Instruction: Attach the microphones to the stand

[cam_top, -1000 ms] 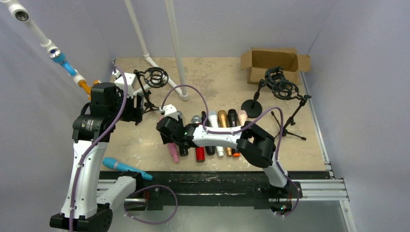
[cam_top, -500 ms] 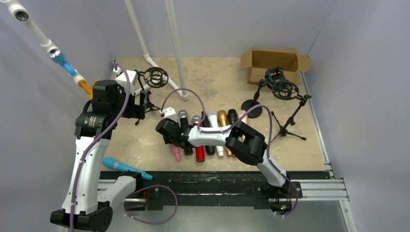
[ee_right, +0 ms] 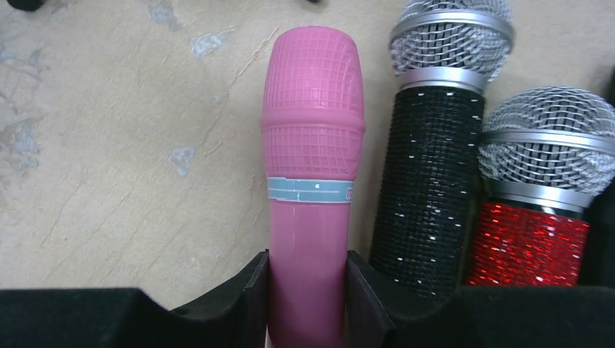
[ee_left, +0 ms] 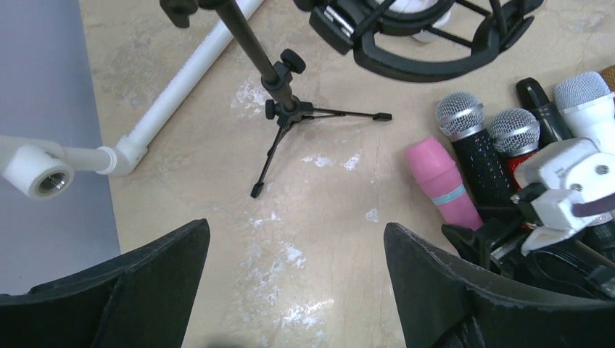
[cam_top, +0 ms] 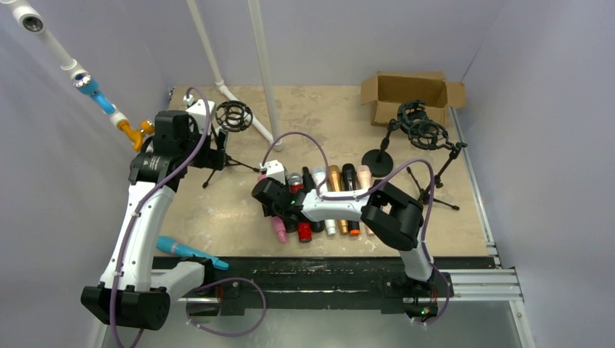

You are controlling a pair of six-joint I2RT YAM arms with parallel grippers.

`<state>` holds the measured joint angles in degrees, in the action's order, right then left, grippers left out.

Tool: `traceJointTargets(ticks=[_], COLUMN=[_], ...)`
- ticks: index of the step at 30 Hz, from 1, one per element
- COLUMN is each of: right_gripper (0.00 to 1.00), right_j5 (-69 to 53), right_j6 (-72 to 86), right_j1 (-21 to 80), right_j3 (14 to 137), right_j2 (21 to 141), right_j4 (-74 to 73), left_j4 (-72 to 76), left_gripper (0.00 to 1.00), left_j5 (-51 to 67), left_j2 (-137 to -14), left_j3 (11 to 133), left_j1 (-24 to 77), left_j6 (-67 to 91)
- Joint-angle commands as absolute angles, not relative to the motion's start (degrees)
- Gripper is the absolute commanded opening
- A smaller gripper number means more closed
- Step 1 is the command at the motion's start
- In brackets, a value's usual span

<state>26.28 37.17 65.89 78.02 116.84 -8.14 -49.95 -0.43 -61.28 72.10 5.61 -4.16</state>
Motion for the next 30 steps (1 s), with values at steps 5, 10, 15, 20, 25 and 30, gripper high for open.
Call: traceJointTargets(ticks=[5, 10, 15, 20, 25, 30], right_gripper=[0.11, 0.1, 0.15, 0.11, 0.04, 0.02], right_j5=[26.35, 24.05, 24.4, 23.74, 22.85, 20.43], right_j6=[42.28, 42.16, 41.84, 44.08, 44.65, 44.82], right_j1=[62.87, 62.84, 62.84, 62.84, 62.84, 63.18], right_j3=[73.16, 73.75, 76.2, 74.63, 71.09, 68.6], right_j2=[111.06, 109.51, 111.87, 112.73, 107.21, 99.59], right_j4=[-5.47, -4.6, -6.66, -6.41, -4.19, -3.03], left_j4=[-40.15, -37.73, -36.02, -33.43, -31.17, -28.3], left_gripper=[0.91, 0.91, 0.91, 0.9, 0.86, 0.79], left_j5=[0.96, 1.75, 1.06, 1.84, 2.1, 1.35], left_j2=[-63.89, -65.56, -67.33, -68.56, -70.23, -70.27], left_j3=[71.08, 70.35, 69.37, 68.32, 68.11, 66.82], left_j1=[5.27, 5.29, 5.31, 5.29, 5.27, 5.29], left_j6=[-6.36, -6.94, -7.2, -7.68, -8.13, -7.73])
